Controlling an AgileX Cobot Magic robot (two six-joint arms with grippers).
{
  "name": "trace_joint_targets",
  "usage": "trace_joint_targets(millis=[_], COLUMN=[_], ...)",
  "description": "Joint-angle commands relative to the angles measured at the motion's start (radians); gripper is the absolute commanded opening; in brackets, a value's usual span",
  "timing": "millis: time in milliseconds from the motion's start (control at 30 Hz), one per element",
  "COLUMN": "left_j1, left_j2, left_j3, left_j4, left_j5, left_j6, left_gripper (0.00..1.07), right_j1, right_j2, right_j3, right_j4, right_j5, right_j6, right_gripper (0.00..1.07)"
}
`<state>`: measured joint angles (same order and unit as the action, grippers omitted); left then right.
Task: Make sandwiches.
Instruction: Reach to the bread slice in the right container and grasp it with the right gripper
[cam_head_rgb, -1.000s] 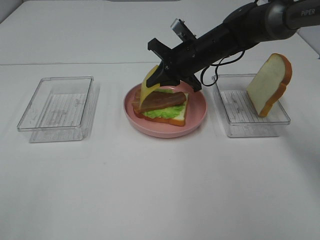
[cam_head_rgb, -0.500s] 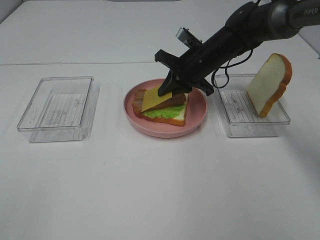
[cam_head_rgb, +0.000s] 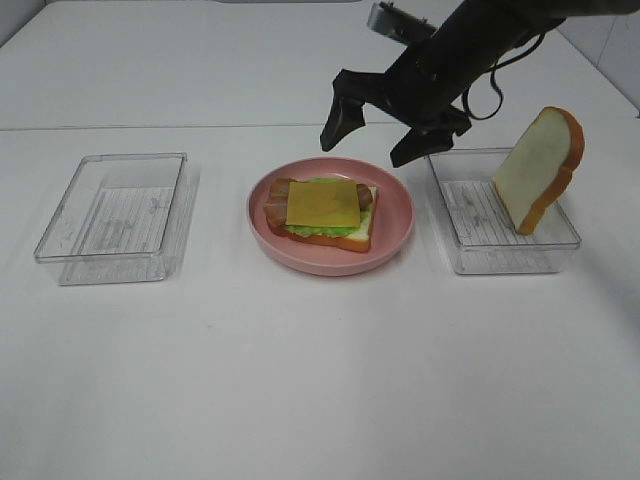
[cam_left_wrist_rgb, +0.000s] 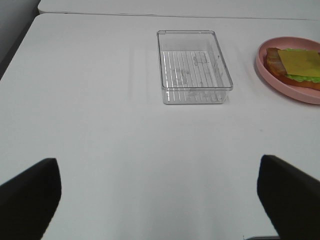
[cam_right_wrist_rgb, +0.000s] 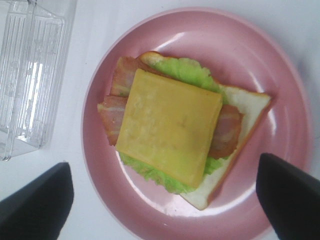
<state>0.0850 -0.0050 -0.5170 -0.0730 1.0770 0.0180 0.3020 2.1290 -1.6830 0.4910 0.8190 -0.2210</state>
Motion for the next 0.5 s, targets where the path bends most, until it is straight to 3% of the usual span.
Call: trace_joint_targets(millis=[33, 267, 500], left_j1=[0.002, 0.002, 0.002], left_j2=[-0.022, -0.022, -0.022], left_j3=[0.001, 0.001, 0.001], left_j4=[-0.012, -0.011, -0.012], left_j5=[-0.006, -0.006, -0.006], left_j6=[-0.001, 0.000, 0.000], left_gripper=[1.00, 1.00, 1.00], right_j1=[-0.002, -0.048, -0.233], right_j2=[-0.101, -0.203, -0.202], right_j3=[0.003, -0.017, -0.135], right_j4=[-0.098, -0.219, -0.259], right_j5=[0.030, 0.080, 0.225], right_j6=[0.038, 0.100, 0.160], right_gripper=[0.97, 0.97, 0.97])
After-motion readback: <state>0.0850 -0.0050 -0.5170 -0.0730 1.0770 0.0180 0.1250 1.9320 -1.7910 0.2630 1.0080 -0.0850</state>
